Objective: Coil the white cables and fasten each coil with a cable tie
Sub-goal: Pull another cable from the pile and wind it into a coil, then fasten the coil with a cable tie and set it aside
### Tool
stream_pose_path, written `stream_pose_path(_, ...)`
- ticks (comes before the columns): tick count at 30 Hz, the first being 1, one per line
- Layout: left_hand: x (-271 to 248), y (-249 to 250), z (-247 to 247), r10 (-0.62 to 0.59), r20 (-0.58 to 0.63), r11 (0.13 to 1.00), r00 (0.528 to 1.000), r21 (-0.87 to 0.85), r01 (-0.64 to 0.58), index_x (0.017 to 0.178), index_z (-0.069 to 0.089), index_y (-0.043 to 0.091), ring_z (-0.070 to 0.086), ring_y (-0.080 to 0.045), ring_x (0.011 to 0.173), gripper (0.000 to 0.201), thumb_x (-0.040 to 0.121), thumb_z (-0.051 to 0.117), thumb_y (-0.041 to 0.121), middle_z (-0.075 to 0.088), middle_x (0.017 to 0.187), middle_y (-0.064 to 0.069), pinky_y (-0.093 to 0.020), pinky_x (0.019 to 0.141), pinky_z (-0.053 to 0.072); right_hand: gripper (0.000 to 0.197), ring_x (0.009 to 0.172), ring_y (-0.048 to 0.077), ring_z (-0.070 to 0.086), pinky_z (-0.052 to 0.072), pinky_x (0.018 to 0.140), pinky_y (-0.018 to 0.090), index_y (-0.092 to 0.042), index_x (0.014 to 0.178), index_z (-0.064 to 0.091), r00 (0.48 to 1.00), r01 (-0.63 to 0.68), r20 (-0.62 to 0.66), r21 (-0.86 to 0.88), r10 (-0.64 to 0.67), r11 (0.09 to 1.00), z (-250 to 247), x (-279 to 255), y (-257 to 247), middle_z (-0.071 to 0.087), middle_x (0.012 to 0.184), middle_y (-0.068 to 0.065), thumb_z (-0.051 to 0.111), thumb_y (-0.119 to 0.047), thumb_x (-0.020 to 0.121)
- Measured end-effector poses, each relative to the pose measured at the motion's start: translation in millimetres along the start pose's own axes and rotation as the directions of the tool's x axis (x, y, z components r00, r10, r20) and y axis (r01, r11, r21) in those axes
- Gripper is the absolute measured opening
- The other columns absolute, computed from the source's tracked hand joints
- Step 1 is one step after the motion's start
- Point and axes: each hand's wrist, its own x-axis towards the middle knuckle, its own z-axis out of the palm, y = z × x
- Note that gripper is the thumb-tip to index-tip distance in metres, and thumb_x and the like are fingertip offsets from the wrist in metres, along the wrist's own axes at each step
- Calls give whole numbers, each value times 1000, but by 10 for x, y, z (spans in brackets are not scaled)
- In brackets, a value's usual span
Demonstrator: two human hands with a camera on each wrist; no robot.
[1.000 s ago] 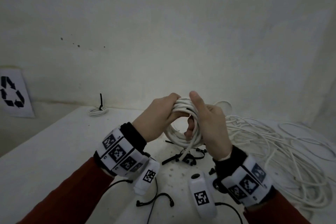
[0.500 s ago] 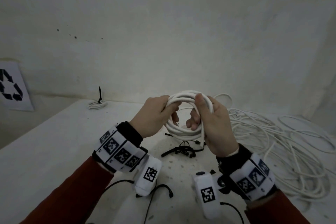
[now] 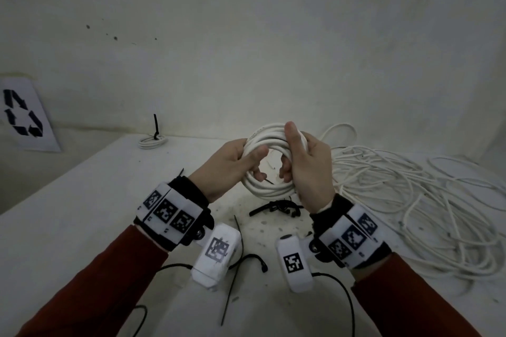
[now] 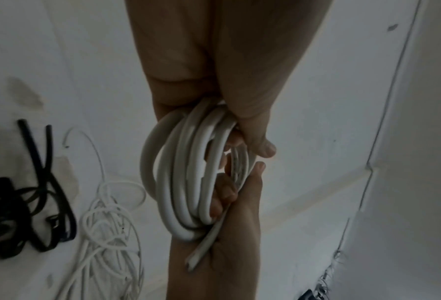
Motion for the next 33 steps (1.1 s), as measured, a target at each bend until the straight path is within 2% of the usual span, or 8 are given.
stream_pose_path(4, -86, -120, 16, -36, -75, 986, 997, -167, 23, 89, 52, 8, 53, -7, 49, 30, 79, 51, 37, 51, 48, 10, -30, 73, 53, 51, 38, 23, 44, 37, 37, 23, 8, 72, 55, 999, -1, 42, -30, 3, 1000, 69, -18, 72, 45, 43, 9, 53, -37, 97)
stream_pose_path(10, -127, -330, -48, -99, -250, 995, 963, -47, 90, 81, 49, 11, 44, -4, 43, 24, 95, 51, 31, 43, 43, 13, -34, 64, 46, 57, 45, 20, 58, 49, 53, 32, 0, 75, 61, 981, -29, 179, -241, 74, 970, 136, -39, 309, 59, 49, 5, 40, -47, 99)
stream_pose_path(13, -135, -461, -206, -175, -352, 983, 919, -7, 184, 77, 49, 11, 44, -6, 41, 28, 94, 54, 33, 44, 43, 12, -36, 64, 44, 62, 59, 15, 60, 45, 65, 24, -6, 71, 59, 929, -36, 304, -490, 210, 871, 81, -89, 360, 65, 65, 2, 28, -51, 100)
stream_pose_path(18, -172, -605, -548, -185, -517, 967, 836, 55, 248, 71, 50, 11, 45, -8, 37, 32, 88, 61, 36, 46, 54, -2, -38, 66, 44, 33, 85, 10, 59, 43, 71, 22, -17, 106, 62, 726, 212, 516, -797, 456, 565, -39, -300, 433, 68, 98, -3, 53, -45, 93)
stream_pose_path(21, -168, -655, -679, -199, -556, 970, 807, 6, 244, 69, 51, 12, 44, -10, 36, 34, 73, 61, 44, 45, 45, 4, -40, 65, 43, 30, 83, 5, 55, 42, 70, 13, -18, 108, 67, 509, 460, 717, -694, 476, 554, 64, -416, 375, 67, 103, -5, 64, -40, 88)
stream_pose_path(25, -106, -669, -734, -207, -557, 975, 804, -50, 216, 73, 51, 11, 46, -12, 37, 34, 75, 61, 44, 44, 47, 4, -41, 66, 41, 36, 95, 17, 56, 49, 82, 31, -15, 112, 64, 268, 640, 763, -597, 588, 483, 329, -544, 438, 61, 105, -1, 66, -40, 86)
stream_pose_path(29, -56, -690, -742, -211, -541, 976, 814, -75, 203, 79, 51, 12, 49, -11, 42, 31, 92, 55, 39, 44, 60, -1, -43, 70, 45, 21, 86, 18, 54, 44, 72, 28, -12, 99, 64, 219, 722, 783, -532, 583, 443, 433, -540, 499, 60, 91, 0, 68, -28, 86)
stream_pose_path(33, -17, -673, -762, -199, -536, 979, 820, -70, 192, 77, 52, 11, 45, -16, 50, 38, 94, 51, 45, 45, 58, -1, -33, 57, 38, 12, 91, 20, 58, 43, 71, 28, -12, 96, 65, 237, 730, 769, -544, 593, 414, 307, -399, 543, 66, 98, 4, 66, -21, 88)
